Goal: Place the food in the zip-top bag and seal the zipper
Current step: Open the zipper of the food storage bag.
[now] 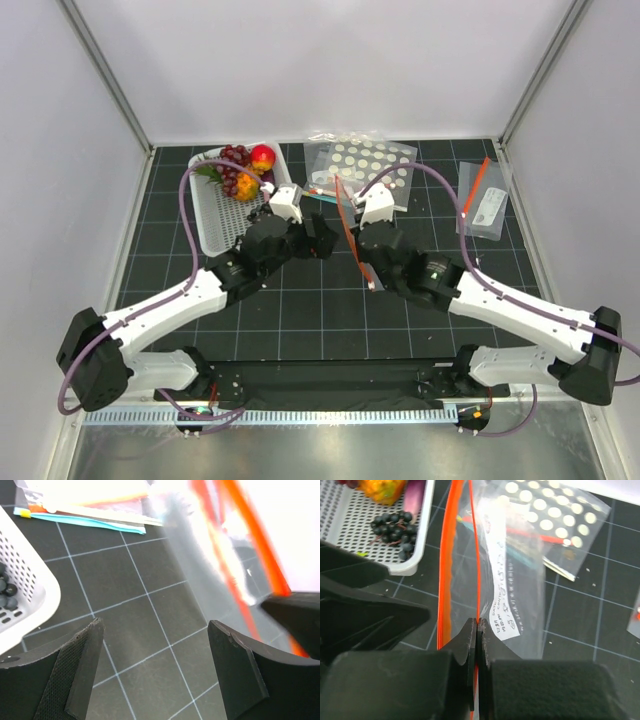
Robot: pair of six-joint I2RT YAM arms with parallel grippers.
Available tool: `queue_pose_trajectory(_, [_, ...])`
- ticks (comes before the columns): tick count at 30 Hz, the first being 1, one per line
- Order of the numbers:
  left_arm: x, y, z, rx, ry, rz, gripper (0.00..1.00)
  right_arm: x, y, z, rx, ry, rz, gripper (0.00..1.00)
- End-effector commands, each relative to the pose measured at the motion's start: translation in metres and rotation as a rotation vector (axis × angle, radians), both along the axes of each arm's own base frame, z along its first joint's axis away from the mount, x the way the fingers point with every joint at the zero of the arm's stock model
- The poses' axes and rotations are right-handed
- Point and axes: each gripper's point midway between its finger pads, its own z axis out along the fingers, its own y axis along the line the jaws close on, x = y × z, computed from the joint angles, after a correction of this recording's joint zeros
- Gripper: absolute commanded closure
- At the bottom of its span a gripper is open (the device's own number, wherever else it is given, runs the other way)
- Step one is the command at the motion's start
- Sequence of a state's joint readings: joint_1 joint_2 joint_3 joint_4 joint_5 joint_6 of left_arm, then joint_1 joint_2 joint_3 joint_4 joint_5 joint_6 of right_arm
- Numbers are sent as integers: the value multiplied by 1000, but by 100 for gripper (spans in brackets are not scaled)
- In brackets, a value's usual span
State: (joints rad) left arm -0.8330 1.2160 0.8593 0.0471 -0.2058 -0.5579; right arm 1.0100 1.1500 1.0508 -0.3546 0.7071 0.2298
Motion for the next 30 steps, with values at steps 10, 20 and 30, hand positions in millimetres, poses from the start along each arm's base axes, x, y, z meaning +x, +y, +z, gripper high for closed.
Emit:
queue_pose_trajectory(10, [-9, 33, 11, -152, -51, 127, 13, 7, 44, -22, 101, -20, 89, 99])
queue_pose_trajectory(20, [-10, 26, 11, -160, -46, 99, 11, 2, 64, -32, 148, 15, 165, 99])
queue_pose_trajectory(30, [2, 3, -17, -61, 32, 57, 63, 3, 56, -29, 120, 3, 142, 99])
